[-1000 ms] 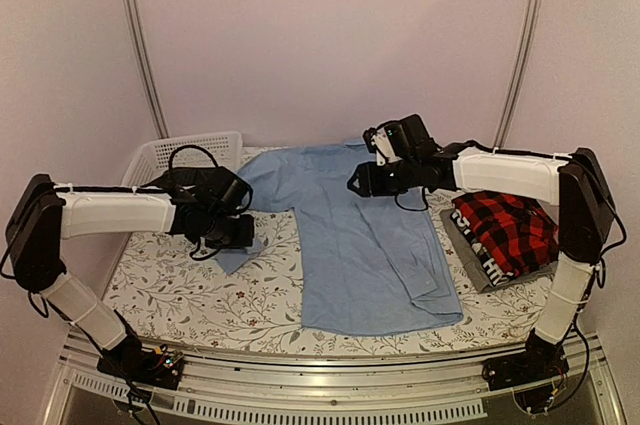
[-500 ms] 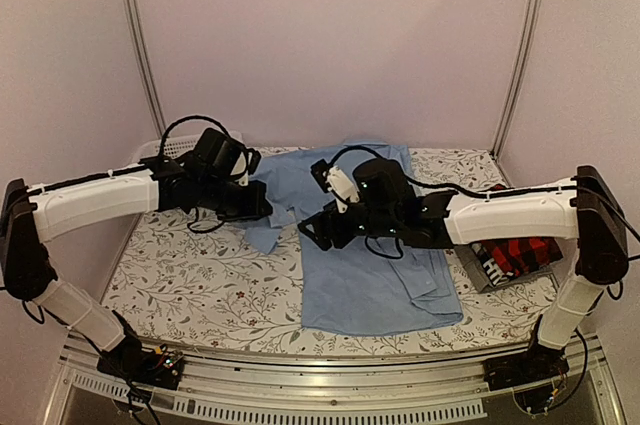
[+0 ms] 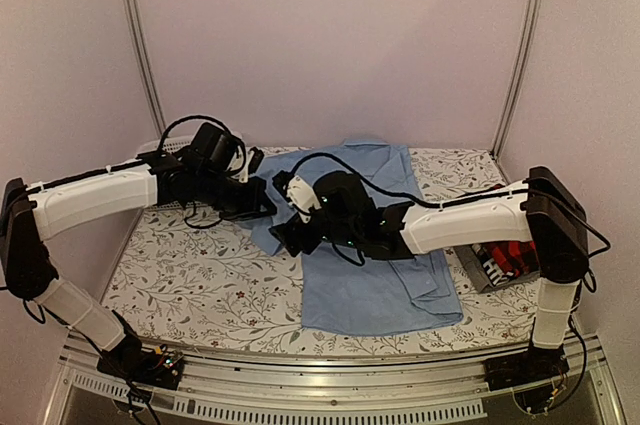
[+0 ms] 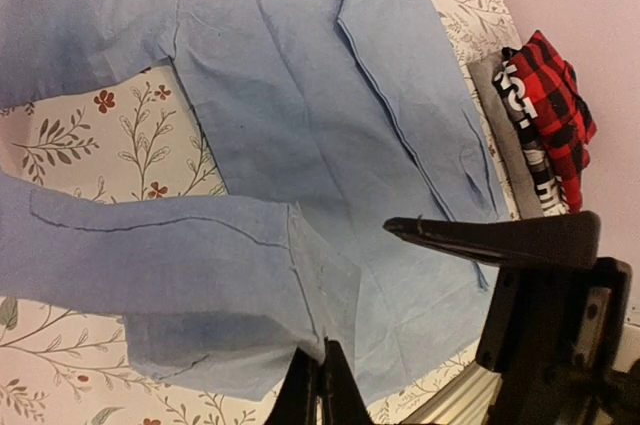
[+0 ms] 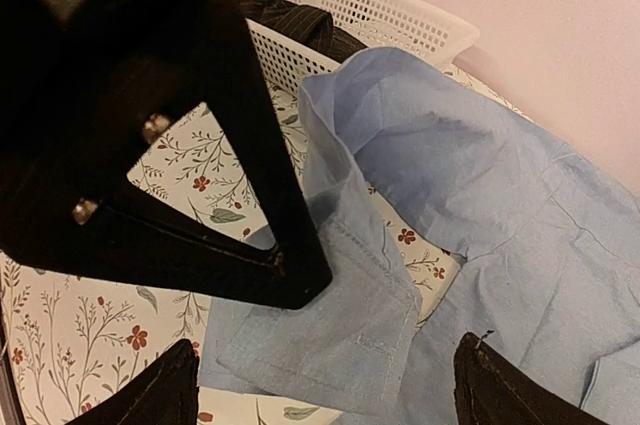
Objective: Fold and stack the long sleeve shirts
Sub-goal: Pass from the left arm to the right
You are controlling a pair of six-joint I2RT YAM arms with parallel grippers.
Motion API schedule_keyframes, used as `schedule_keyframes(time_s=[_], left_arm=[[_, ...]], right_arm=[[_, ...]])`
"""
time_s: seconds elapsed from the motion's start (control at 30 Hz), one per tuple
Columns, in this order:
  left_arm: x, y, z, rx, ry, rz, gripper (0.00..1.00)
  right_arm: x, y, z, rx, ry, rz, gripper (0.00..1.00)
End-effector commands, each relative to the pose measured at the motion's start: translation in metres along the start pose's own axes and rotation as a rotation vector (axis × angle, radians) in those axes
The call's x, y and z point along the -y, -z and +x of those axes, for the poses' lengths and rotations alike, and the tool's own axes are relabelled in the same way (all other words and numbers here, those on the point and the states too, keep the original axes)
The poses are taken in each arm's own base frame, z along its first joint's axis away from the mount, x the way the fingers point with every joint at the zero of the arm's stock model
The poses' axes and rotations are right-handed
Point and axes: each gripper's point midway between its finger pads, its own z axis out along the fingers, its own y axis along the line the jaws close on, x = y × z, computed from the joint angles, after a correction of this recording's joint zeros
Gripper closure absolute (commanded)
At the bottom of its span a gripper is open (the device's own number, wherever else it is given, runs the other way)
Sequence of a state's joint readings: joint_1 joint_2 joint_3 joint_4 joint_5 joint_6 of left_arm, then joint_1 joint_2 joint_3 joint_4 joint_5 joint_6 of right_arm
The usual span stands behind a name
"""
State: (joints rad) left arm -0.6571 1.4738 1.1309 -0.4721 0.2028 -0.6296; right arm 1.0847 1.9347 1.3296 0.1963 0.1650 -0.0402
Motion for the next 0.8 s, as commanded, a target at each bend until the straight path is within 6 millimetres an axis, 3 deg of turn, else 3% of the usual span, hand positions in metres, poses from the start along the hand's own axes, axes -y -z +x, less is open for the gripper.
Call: schedule_keyframes(time_s=[0.0,0.13,0.3,0.4,0.57,0.67,0.77], left_arm=[[0.003,0.004,-0.004,-0.01,0.009,0.034,1.0],[0.001,0.004,-0.003,-0.015,0.01,0.038,1.0],[0.002,0.006,-0.005,-0.008,0.013,0.05,1.0],[0.003,0.007,-0.007,-0.006,0.012,0.054,1.0],[0.002,0.013,-0.013,0.014,0.021,0.066,0.98],[0.003,0.021,-0.022,0.045,0.022,0.069,0.82],[0.002,0.037,-0.039,0.109,0.024,0.061,0.6]], right_arm=[[-0.005,-0.014,-0.006,0.024,0.033,0.025,0.15],[-0.01,-0.021,-0.011,0.034,0.027,0.022,0.22],[-0.014,-0.031,-0.009,0.019,0.018,0.017,0.39],[-0.012,-0.033,-0.009,0.015,0.004,0.031,0.58],[-0.01,-0.032,-0.011,-0.002,-0.023,0.038,0.99],[-0.007,-0.027,-0.014,-0.016,-0.056,0.046,1.0],[0.0,-0.018,-0.026,-0.027,-0.087,0.057,1.0]])
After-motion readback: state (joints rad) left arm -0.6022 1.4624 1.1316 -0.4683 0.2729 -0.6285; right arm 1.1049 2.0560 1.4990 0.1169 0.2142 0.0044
